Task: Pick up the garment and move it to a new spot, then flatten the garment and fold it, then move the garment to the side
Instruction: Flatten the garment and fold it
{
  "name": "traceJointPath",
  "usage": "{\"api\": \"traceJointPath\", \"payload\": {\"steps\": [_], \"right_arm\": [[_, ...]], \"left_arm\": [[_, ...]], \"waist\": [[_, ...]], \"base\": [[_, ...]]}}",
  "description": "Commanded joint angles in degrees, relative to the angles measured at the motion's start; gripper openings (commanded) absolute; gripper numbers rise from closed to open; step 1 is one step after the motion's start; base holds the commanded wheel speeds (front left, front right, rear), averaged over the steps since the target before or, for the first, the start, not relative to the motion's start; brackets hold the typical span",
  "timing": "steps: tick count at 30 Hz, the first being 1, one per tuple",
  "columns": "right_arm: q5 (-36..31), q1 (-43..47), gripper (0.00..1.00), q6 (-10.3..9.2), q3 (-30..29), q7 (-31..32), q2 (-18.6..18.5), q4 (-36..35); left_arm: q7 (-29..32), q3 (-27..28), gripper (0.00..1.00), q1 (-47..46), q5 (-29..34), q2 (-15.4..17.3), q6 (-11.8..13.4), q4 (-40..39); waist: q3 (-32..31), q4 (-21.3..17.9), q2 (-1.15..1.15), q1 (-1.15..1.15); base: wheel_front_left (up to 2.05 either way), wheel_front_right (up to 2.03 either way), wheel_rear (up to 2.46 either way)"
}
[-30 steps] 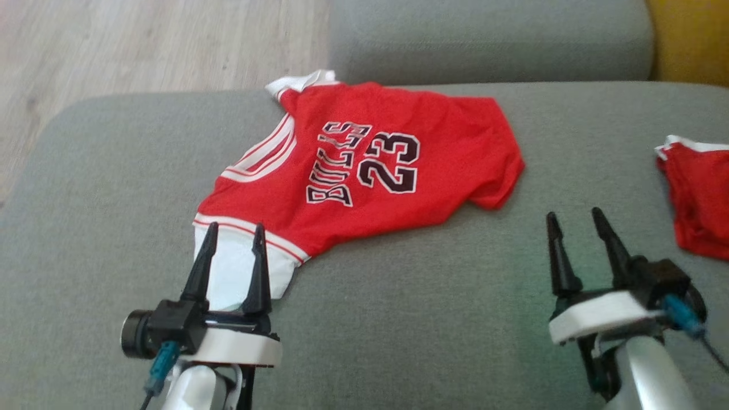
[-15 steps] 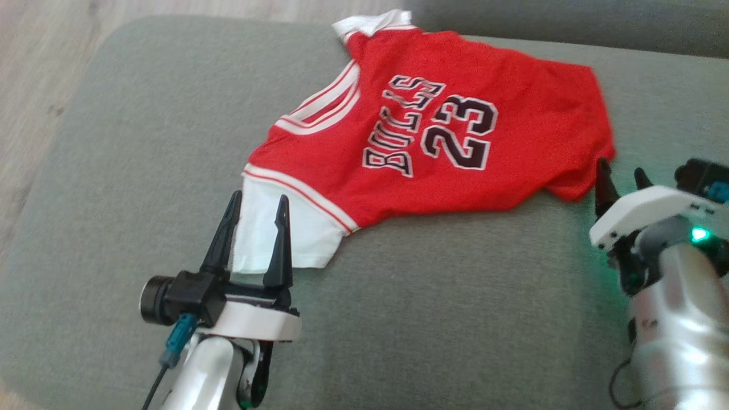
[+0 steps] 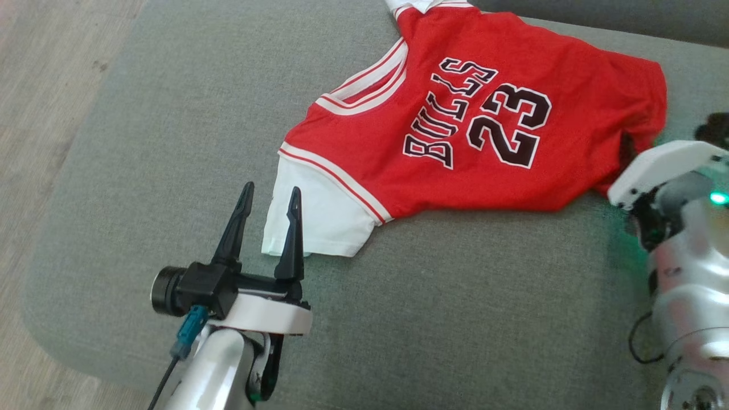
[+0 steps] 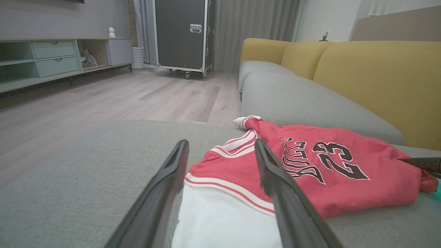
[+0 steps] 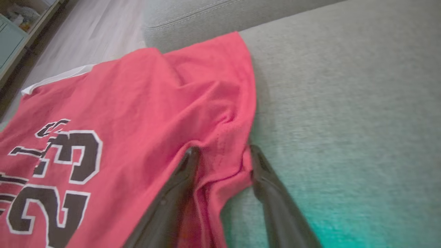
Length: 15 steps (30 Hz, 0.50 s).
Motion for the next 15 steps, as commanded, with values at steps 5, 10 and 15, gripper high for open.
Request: {"api": "traceJointPath", "payload": {"steps": [5,10,15], "right_arm": [[0.4,-0.8,0.0,0.19,8.7,-9.3,0.5,-2.3],[-0.6,1.8,0.0,0.19,16.3,-20.7,-0.5,-6.8],[-3.4,6.1,0.0,0.19,20.7,-23.4,-1.6,-16.4]], "left_arm": [[-0.5,2.4,1.0,-1.6,0.2,0.2,0.4,-1.0],[-0.5,3.8,1.0,-0.3,0.9,0.2,0.2,-0.9],[-0.5,5.2,1.0,1.6,1.6,0.2,0.1,-1.4]], "waist": [[-1.5,-1.2,0.0,-0.01],[-4.3,-3.3,0.0,-0.01],[-7.2,-5.7,0.0,-0.01]], "base": [[0.0,0.0,0.0],[0.0,0.0,0.0],[0.0,0.0,0.0]]}}
